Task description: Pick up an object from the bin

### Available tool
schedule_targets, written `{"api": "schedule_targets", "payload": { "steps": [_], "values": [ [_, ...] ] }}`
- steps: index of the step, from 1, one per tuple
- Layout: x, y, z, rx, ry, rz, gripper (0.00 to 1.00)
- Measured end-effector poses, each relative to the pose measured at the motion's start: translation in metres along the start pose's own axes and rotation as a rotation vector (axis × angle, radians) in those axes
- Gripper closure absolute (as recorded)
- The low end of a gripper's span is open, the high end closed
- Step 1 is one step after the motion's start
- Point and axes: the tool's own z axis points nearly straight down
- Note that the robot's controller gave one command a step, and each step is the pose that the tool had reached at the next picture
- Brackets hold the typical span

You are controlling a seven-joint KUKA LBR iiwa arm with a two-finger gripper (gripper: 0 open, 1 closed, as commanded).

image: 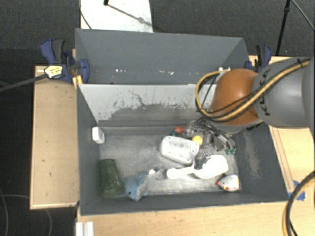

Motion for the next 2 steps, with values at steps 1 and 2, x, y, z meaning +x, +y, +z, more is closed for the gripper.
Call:
{"api": "schedule_targets", "payload": {
  "steps": [1, 2],
  "values": [
    [-0.0123, 0.0021, 0.0003, -0.001, 0.004, 0.037, 0.0],
    [-0.0162, 0.0006, 0.0008, -0.001, 0.009, 0.108, 0.0]
  ]
}}
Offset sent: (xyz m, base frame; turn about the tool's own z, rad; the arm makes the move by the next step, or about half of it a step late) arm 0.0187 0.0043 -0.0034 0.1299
